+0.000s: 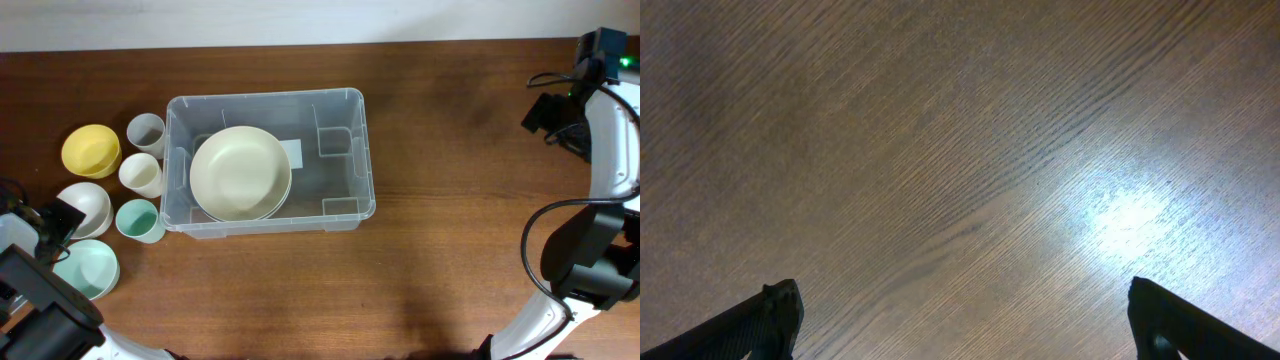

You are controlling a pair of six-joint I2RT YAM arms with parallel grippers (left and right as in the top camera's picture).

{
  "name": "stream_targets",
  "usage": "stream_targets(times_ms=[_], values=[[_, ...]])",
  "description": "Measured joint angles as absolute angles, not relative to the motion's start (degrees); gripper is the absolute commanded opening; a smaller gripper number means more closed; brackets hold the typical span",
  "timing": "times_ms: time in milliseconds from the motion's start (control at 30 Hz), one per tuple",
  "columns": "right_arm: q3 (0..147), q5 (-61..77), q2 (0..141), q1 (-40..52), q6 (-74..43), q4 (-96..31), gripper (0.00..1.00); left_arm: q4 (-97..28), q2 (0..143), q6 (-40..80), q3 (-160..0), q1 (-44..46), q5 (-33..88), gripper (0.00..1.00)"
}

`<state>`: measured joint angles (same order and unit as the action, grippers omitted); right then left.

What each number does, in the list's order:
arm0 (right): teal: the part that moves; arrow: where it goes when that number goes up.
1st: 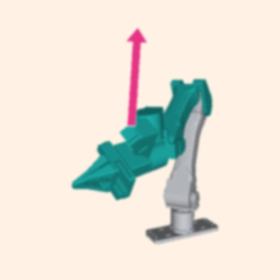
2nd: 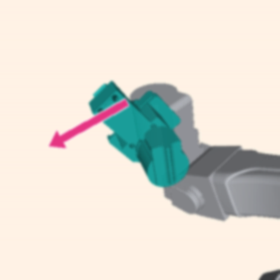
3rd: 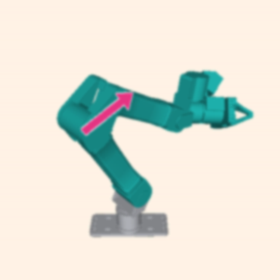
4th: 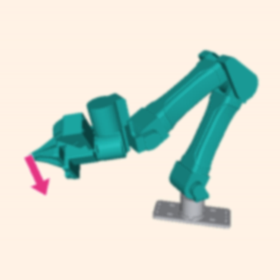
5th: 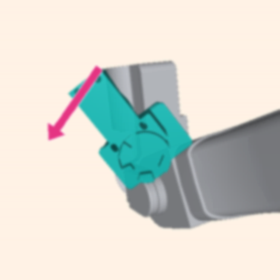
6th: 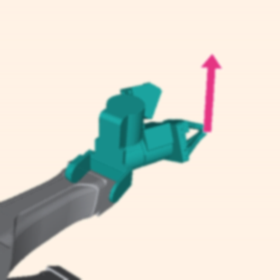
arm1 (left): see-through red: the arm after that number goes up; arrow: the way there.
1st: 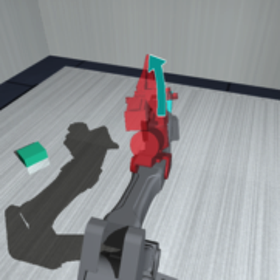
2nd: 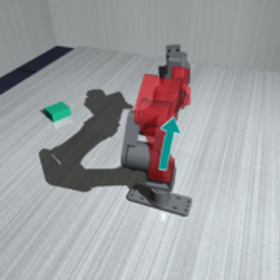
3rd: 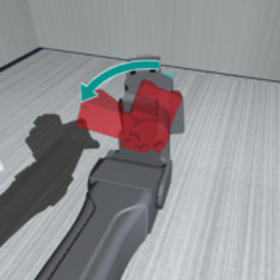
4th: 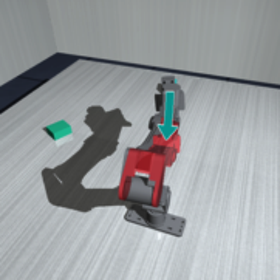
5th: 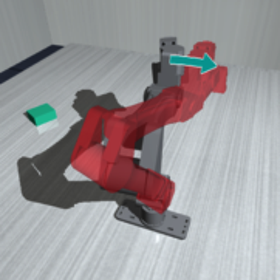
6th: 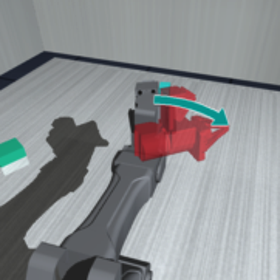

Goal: Pack container
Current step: 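Grasp the white bowl's rim with the left gripper and lift, then carry the white bowl into the bin's right side and release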

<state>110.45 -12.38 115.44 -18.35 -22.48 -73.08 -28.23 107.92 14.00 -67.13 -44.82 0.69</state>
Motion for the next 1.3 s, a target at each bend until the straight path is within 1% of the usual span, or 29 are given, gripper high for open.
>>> stream_targets(times_ms=[33,100,167,267,300,400,567,700,867,1067,1233,1300], values=[[110.45,-12.38,115.44,-18.35,-22.52,-73.08,0.99,-28.03,107.92,13.63,-67.13,-44.82,0.69,0.56],[110.45,-12.38,115.44,-18.35,-22.48,-73.08,0.99,-27.83,107.92,13.98,-67.13,-44.82,0.69,0.39],[110.45,-12.40,115.44,-18.35,-22.48,-73.08,0.99,-27.79,107.92,13.58,-67.13,-44.82,0.69,0.28],[110.45,-12.38,115.44,-18.35,-22.48,-73.08,0.99,-27.75,107.92,13.15,-67.13,-44.82,0.69,0.20],[110.45,-12.40,115.44,-18.35,-22.48,-73.08,0.99,-27.73,107.92,13.17,-67.13,-44.82,0.67,0.11],[110.45,-12.38,115.44,-18.35,-22.50,-73.06,0.99,-27.59,107.92,13.13,-67.13,-44.88,0.75,0.02],[110.45,-12.38,115.44,-18.35,-22.48,-73.08,0.99,-28.25,107.92,13.13,-67.85,-46.44,1.41,0.01],[110.45,-12.38,115.44,-18.35,-22.48,-73.06,0.99,-31.29,107.92,13.10,-69.60,-48.40,1.30,0.01],[110.45,-12.40,115.44,-18.35,-22.50,-73.08,0.99,-38.33,108.09,13.10,-77.12,-50.28,1.08,0.01],[110.45,-12.40,115.44,-18.35,-22.48,-73.06,0.99,-44.66,105.43,13.08,-87.20,-49.95,1.80,0.01],[110.45,-12.38,115.44,-18.35,-22.50,-73.06,0.99,-44.64,94.70,13.10,-90.48,-45.95,3.44,0.01],[110.45,-12.40,115.44,-18.35,-22.48,-73.12,0.99,-43.81,88.07,13.10,-91.42,-39.55,7.05,0.01]])
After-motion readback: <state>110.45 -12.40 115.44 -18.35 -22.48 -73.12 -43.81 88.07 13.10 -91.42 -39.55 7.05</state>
